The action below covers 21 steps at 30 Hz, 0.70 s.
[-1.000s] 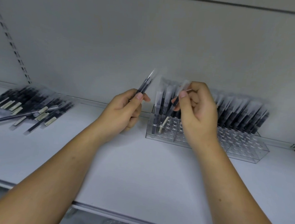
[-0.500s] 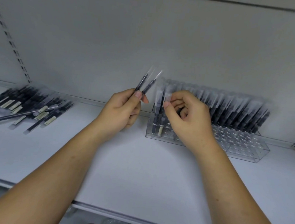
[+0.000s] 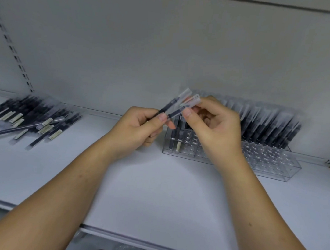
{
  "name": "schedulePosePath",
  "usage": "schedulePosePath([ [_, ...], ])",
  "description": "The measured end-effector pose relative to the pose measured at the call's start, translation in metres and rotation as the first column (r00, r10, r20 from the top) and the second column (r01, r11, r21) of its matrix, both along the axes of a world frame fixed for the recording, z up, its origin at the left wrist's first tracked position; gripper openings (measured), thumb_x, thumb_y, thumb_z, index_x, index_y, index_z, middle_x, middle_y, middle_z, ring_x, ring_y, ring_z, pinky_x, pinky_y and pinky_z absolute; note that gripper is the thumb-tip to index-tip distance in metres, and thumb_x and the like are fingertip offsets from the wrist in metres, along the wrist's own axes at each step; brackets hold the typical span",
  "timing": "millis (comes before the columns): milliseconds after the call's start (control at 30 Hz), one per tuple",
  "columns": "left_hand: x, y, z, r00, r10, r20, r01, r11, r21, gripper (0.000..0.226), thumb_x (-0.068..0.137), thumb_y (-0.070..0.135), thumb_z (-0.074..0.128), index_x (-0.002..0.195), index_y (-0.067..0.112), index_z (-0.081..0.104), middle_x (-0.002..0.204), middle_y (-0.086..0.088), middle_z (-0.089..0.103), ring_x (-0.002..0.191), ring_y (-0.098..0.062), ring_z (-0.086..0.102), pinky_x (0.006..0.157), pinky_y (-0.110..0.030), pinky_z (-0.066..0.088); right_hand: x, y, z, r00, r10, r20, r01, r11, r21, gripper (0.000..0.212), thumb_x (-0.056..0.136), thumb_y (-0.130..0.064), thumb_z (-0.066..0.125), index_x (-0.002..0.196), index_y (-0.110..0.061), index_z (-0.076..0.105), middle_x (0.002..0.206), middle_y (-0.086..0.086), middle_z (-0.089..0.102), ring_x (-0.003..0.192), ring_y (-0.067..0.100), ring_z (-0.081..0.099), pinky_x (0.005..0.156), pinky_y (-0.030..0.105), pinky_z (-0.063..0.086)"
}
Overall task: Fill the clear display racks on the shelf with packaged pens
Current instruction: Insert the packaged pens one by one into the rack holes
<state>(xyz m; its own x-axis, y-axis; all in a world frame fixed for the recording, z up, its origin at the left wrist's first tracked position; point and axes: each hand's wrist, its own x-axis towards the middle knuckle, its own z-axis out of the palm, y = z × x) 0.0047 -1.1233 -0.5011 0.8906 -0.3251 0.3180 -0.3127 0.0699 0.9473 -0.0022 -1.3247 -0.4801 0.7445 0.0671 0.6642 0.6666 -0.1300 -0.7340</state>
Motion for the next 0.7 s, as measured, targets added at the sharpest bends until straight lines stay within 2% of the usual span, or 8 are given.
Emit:
schedulePosePath([
  [67,-0.001,0.000,0.000,1.000,-0.008,-0.008,0.008,1.000,0.019,0.032,0.102,0.031,0.051,0.092,0.022,0.080,0.063,-0.002,0.034,0.052,-0.014,0.025,0.051,-0.025,0.021,-0.001,0.000,0.001,1.000,0.008,-0.009,-0.008,1.000,0.015,0.013,0.093,-0.012,0.075,0.102,-0.020,0.078,0.101,0.018,0.071,0.092,0.042,0.066,0.079,0.056,0.054],
  [100,-0.001,0.000,0.000,1.000,-0.006,-0.011,0.006,1.000,0.028,0.032,0.102,0.032,0.051,0.092,0.022,0.081,0.063,-0.001,0.038,0.051,-0.014,0.025,0.052,-0.027,0.019,-0.001,0.001,0.001,1.000,0.009,-0.017,-0.008,0.999,0.031,0.013,0.093,-0.010,0.074,0.102,-0.019,0.077,0.102,0.017,0.072,0.093,0.035,0.069,0.082,0.052,0.057],
  [200,0.000,0.000,0.000,1.000,0.018,-0.012,-0.018,0.998,0.053,0.034,0.102,0.035,0.050,0.094,0.025,0.081,0.064,0.000,0.045,0.052,-0.015,0.026,0.053,-0.034,0.015,-0.002,0.001,0.004,0.999,0.025,-0.044,-0.021,0.995,0.093,0.012,0.096,-0.007,0.068,0.102,-0.015,0.075,0.096,0.004,0.074,0.083,0.010,0.068,0.077,0.026,0.055],
  [267,0.000,0.000,0.000,0.999,0.042,0.011,-0.043,0.996,0.075,0.034,0.103,0.035,0.048,0.094,0.024,0.080,0.065,0.000,0.046,0.055,-0.017,0.027,0.054,-0.038,0.015,-0.002,0.001,0.007,0.998,0.024,-0.052,-0.015,0.987,0.158,0.011,0.098,-0.008,0.064,0.102,-0.014,0.072,0.092,-0.001,0.072,0.075,0.008,0.065,0.069,0.018,0.051],
  [433,0.001,-0.001,0.001,0.988,0.134,0.075,-0.140,0.987,0.077,0.031,0.102,0.031,0.048,0.088,0.017,0.072,0.061,0.002,0.048,0.054,-0.017,0.034,0.052,-0.028,0.022,0.001,-0.006,0.010,0.998,-0.003,-0.056,0.020,0.954,0.299,0.011,0.103,-0.010,0.054,0.101,-0.012,0.064,0.085,0.007,0.074,0.067,0.024,0.068,0.052,0.028,0.044],
  [500,0.002,0.000,0.001,0.979,0.159,0.130,-0.174,0.979,0.110,0.030,0.103,0.029,0.047,0.092,0.014,0.071,0.063,-0.001,0.047,0.056,-0.017,0.036,0.053,-0.025,0.027,0.003,-0.009,0.011,0.997,-0.066,-0.033,0.073,0.946,0.317,0.011,0.104,-0.013,0.051,0.102,-0.014,0.062,0.086,0.009,0.071,0.067,0.026,0.067,0.053,0.028,0.045],
  [600,0.006,0.002,-0.003,0.963,0.193,0.190,-0.223,0.964,0.146,0.027,0.104,0.026,0.046,0.093,0.013,0.067,0.066,-0.002,0.045,0.062,-0.013,0.041,0.058,-0.020,0.035,0.005,-0.013,0.011,0.982,-0.182,0.047,0.162,0.946,0.280,0.013,0.105,-0.010,0.048,0.100,-0.019,0.057,0.101,0.002,0.067,0.073,0.020,0.063,0.058,0.023,0.047],
  [700,0.009,0.004,-0.008,0.939,0.228,0.259,-0.293,0.923,0.250,0.026,0.104,0.029,0.046,0.095,0.014,0.065,0.069,0.015,0.052,0.068,-0.008,0.046,0.066,-0.023,0.037,0.009,-0.014,0.006,0.960,-0.264,0.090,0.247,0.955,0.166,0.012,0.106,-0.010,0.048,0.103,-0.019,0.055,0.106,-0.012,0.066,0.079,0.014,0.064,0.068,0.026,0.051],
])
